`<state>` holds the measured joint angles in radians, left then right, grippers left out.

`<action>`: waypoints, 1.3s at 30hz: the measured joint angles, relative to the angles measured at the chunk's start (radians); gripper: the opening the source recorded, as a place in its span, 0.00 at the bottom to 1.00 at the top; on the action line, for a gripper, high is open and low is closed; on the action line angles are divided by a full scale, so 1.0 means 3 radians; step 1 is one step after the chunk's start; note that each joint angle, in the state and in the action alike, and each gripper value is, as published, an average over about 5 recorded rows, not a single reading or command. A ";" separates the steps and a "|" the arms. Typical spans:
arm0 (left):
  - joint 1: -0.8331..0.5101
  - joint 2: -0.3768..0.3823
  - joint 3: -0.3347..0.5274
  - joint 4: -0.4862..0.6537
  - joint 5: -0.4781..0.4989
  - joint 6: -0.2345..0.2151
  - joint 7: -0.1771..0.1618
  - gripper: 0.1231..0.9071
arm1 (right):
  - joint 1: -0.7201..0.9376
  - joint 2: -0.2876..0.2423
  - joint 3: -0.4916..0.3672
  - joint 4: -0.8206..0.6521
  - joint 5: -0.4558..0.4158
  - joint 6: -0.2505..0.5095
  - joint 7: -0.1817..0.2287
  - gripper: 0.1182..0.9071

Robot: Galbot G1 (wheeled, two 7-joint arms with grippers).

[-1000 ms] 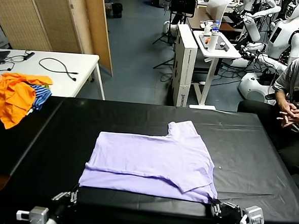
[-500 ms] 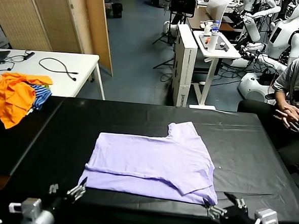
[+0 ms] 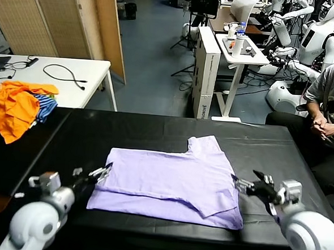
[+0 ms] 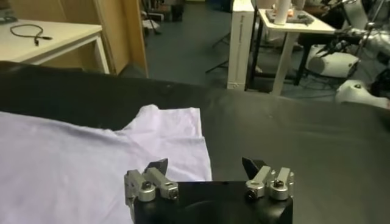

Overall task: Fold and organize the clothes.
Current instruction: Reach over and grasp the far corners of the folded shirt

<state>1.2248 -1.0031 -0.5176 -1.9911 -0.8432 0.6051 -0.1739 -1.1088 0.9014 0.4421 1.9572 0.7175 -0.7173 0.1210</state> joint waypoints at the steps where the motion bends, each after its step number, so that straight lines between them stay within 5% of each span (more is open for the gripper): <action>1: -0.0085 0.0021 0.0053 0.0082 -0.0002 0.0002 0.0002 1.00 | 0.0097 0.0008 -0.0068 -0.0088 -0.0014 0.0004 -0.0003 1.00; 18: -0.0983 0.0090 0.0654 0.1097 0.0004 0.0075 0.0030 1.00 | 0.1096 0.0261 -0.0761 -0.1143 -0.0180 0.0100 -0.0103 1.00; 32: -0.1072 0.0103 0.0740 0.1178 -0.0148 0.0161 0.0044 1.00 | 0.1357 0.0391 -0.0966 -0.1444 -0.0240 0.0060 -0.0104 1.00; 39: -0.1088 0.0104 0.0774 0.1172 -0.0150 0.0220 0.0097 1.00 | 0.1435 0.0470 -0.1044 -0.1562 -0.0263 0.0026 -0.0128 0.91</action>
<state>0.8983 -0.9719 -0.2854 -1.6395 -0.8883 0.6711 -0.1447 -0.6783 1.0423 0.1290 1.4885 0.6385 -0.7094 0.0826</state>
